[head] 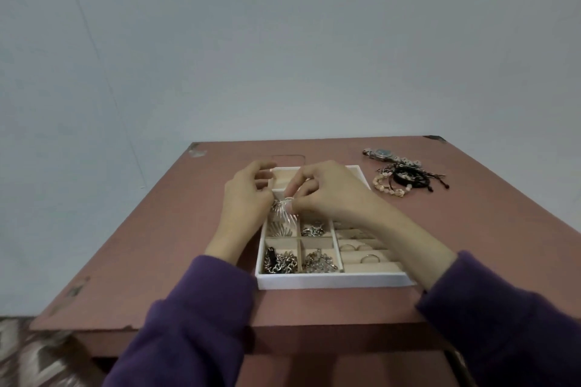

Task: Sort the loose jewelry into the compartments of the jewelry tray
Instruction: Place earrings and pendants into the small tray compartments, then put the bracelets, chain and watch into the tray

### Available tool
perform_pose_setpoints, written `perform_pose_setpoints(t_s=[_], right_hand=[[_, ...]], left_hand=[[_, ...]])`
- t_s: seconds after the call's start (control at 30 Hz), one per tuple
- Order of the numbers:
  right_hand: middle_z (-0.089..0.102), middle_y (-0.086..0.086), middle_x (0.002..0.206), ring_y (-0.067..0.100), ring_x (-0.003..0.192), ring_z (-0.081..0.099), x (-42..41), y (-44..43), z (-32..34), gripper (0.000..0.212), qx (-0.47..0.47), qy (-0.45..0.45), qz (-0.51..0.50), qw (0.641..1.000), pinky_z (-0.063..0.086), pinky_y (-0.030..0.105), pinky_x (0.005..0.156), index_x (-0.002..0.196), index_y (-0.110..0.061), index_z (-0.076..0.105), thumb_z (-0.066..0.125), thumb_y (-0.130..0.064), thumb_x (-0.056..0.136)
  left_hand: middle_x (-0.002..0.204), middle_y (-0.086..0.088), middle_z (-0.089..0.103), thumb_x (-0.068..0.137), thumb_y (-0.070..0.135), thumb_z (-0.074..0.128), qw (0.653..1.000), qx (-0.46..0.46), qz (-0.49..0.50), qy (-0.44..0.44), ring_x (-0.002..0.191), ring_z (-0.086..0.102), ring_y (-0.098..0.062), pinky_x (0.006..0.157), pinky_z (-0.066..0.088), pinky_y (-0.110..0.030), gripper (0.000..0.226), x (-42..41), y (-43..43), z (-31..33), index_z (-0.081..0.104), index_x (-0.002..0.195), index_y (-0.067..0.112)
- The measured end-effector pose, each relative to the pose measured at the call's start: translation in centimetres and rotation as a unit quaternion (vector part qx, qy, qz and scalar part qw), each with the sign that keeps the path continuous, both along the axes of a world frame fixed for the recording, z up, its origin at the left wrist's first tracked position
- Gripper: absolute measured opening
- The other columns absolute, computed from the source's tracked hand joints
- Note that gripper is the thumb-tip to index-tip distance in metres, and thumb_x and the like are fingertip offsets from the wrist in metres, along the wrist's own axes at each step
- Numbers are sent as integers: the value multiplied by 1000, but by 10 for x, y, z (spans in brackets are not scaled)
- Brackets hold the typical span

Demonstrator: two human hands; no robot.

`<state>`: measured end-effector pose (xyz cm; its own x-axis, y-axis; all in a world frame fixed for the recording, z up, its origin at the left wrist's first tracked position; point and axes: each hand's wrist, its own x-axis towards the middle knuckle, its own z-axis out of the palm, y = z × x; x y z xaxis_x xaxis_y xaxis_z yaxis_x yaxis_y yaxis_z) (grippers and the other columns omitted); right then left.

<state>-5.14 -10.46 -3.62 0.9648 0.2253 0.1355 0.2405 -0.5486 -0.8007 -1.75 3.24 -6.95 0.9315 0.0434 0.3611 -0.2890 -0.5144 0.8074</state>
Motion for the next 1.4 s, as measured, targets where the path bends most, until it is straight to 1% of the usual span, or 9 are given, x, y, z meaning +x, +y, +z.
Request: perform_pose_setpoints(t_s=[0.2, 0.4, 0.57, 0.73, 0.8, 0.9, 0.97, 1.23, 1.4], right_hand=[[63, -3, 57, 10, 58, 61, 2, 15, -10, 18, -54, 0, 7, 998, 52, 29, 69, 66, -17, 62, 76, -5, 69], [60, -8, 60, 3, 57, 54, 1, 16, -12, 6, -108, -49, 24, 993, 43, 19, 61, 75, -15, 72, 74, -11, 72], [65, -9, 63, 1, 57, 55, -4, 5, -7, 7, -111, -99, 26, 989, 40, 10, 56, 78, -19, 75, 70, -16, 77], [66, -8, 76, 0, 62, 53, 1, -38, 0, 8, -52, -136, -108, 983, 41, 14, 57, 86, -21, 72, 64, -23, 85], [64, -6, 78, 3, 64, 53, 10, -61, -7, 8, -16, -135, -192, 972, 42, 14, 54, 88, -20, 69, 61, -19, 86], [63, -1, 78, 9, 65, 55, 25, -82, -17, 17, -36, -74, -242, 967, 43, 22, 60, 96, -12, 69, 60, -21, 85], [61, 3, 68, 14, 53, 51, 30, -85, -21, 19, -24, -15, -234, 972, 39, 24, 48, 94, -9, 69, 59, -22, 86], [54, 9, 55, 20, 39, 46, 36, -85, -23, 20, -34, 11, -243, 969, 40, 27, 47, 81, 1, 71, 53, -5, 74], [58, 4, 53, 12, 31, 49, 30, -91, -19, 16, -98, 2, -234, 967, 37, 13, 36, 79, -8, 71, 56, -9, 74]], left_hand=[[97, -3, 66, 69, -11, 50, 1000, -15, 0, -4, 90, 62, -14, 78, 50, -24, 51, 0, 1, -1, 62, 111, 15], [92, -1, 66, 69, -9, 55, 1000, -11, 3, -1, 79, 60, -8, 58, 40, 3, 47, 2, 3, -2, 63, 109, 14], [88, 1, 66, 78, 4, 60, 1000, -3, 18, -13, 75, 59, -7, 58, 41, -2, 30, 4, 3, -4, 65, 105, 16], [70, 7, 62, 82, 10, 59, 999, 0, 33, 20, 60, 53, 6, 52, 32, 7, 25, 11, 5, -3, 65, 107, 12], [79, 6, 63, 86, 14, 56, 998, 15, 30, 46, 60, 54, 2, 55, 32, 8, 27, 18, 5, 2, 64, 112, 9], [111, -8, 67, 87, 19, 57, 996, 53, 25, 69, 99, 63, -21, 89, 45, -18, 31, 31, 5, 6, 63, 116, 8], [111, -12, 68, 85, 19, 58, 993, 78, 20, 83, 104, 62, -27, 93, 47, -30, 31, 38, 4, 6, 66, 114, 9], [73, -8, 66, 80, 13, 59, 993, 85, 3, 80, 62, 56, -17, 67, 46, -23, 17, 44, 6, 4, 73, 88, 11], [58, 1, 61, 78, 11, 60, 994, 77, -7, 79, 36, 54, -4, 41, 42, -9, 10, 38, 3, 4, 70, 78, 12]])
